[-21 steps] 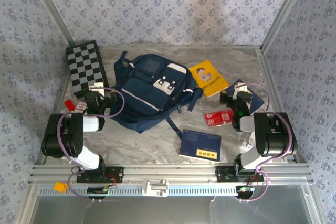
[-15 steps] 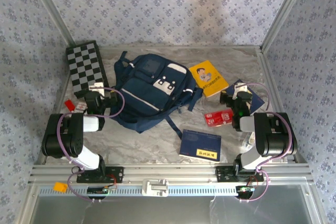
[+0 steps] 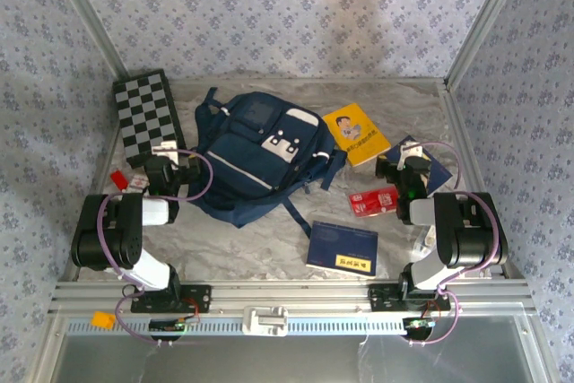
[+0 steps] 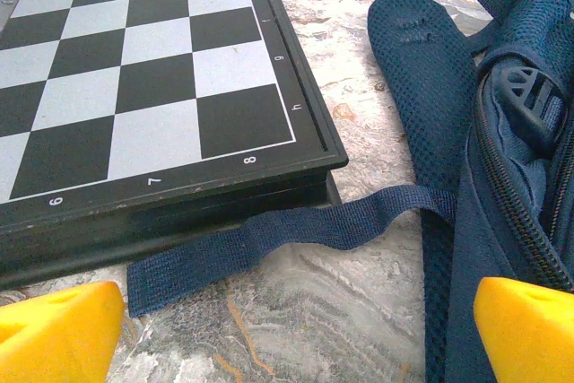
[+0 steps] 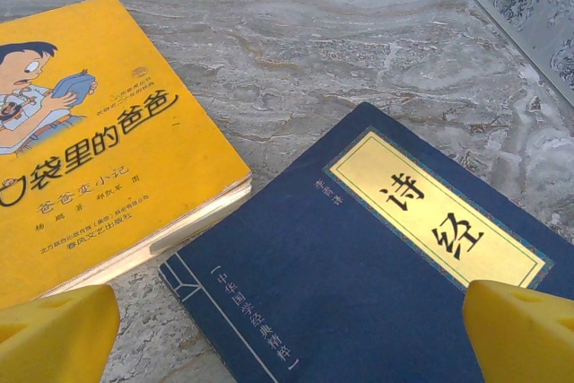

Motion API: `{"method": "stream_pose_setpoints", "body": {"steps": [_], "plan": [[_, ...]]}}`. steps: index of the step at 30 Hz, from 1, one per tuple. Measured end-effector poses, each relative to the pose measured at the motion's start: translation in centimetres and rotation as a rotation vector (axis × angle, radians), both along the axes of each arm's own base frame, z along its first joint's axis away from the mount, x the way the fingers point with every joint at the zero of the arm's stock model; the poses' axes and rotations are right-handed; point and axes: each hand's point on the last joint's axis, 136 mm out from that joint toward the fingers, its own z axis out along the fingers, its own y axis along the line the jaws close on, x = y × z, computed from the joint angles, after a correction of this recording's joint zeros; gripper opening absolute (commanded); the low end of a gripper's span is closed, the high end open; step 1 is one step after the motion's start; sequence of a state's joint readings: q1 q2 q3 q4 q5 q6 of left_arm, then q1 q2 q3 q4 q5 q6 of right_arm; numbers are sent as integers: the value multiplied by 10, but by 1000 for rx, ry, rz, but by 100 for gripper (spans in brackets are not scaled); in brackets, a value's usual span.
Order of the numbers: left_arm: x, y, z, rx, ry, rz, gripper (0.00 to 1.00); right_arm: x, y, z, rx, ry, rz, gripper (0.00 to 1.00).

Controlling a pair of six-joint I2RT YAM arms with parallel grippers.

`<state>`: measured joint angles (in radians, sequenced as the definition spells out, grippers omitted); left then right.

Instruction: Pack the student bag

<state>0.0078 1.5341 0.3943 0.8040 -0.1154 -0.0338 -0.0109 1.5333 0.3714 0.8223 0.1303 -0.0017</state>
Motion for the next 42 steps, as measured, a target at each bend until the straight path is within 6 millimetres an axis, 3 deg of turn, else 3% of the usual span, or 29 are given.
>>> {"method": "stream_pose_setpoints", "body": {"steps": [36,42], "plan": [[0,0,1,0,-2,1,100,0,1,1,-2,-1,8,100],[-3,-3,26,-7,-49,-15,100,-2,14,28,-22,-56,48,100]]}}
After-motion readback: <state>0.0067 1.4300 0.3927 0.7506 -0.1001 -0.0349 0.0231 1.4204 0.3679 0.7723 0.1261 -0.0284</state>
